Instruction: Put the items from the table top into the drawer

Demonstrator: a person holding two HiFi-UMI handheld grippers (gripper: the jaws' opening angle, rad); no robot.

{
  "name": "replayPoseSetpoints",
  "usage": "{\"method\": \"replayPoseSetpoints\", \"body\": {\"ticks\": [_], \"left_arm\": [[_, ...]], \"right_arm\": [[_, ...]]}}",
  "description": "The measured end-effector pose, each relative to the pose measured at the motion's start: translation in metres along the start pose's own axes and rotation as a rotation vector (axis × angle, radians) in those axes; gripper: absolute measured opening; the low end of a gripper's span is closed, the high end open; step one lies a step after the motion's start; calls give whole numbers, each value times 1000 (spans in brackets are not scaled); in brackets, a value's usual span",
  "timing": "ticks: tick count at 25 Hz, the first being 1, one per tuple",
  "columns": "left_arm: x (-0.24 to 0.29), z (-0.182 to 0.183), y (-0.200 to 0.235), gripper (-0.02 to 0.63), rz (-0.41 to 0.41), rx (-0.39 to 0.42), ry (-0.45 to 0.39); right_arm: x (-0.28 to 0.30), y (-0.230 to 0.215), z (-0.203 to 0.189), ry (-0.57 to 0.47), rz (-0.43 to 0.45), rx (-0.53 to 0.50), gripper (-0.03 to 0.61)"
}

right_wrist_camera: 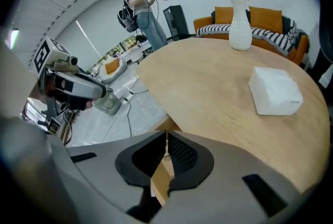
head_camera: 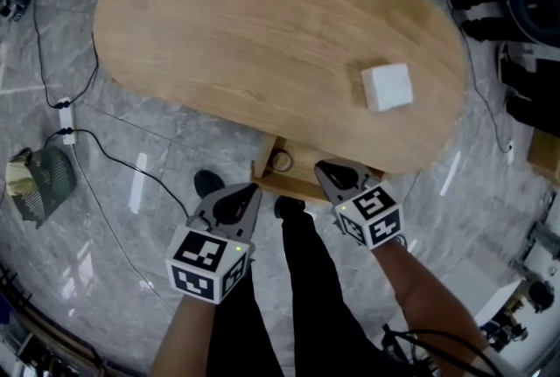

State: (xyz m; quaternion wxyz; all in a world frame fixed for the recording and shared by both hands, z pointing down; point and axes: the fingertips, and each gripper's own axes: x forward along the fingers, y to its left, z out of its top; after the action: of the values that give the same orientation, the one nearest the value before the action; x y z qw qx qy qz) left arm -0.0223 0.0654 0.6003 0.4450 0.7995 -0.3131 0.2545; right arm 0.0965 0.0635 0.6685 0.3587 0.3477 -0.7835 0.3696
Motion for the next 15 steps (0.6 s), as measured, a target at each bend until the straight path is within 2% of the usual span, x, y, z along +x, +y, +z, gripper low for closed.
{"method": "replayPoseSetpoints", "body": {"ticks": [5,9,15], "left_arm": [[6,-1,-4,0,-9,25,7],[9,-2,-5,0,-6,-8,1],[15,0,-7,0,-3,-10,11]], "right_arm": [[2,-5,-2,-15,-5,17,41],[0,-5,-5,-13,3,16,41],[-4,-10,-6,-9,2,14,41]]}}
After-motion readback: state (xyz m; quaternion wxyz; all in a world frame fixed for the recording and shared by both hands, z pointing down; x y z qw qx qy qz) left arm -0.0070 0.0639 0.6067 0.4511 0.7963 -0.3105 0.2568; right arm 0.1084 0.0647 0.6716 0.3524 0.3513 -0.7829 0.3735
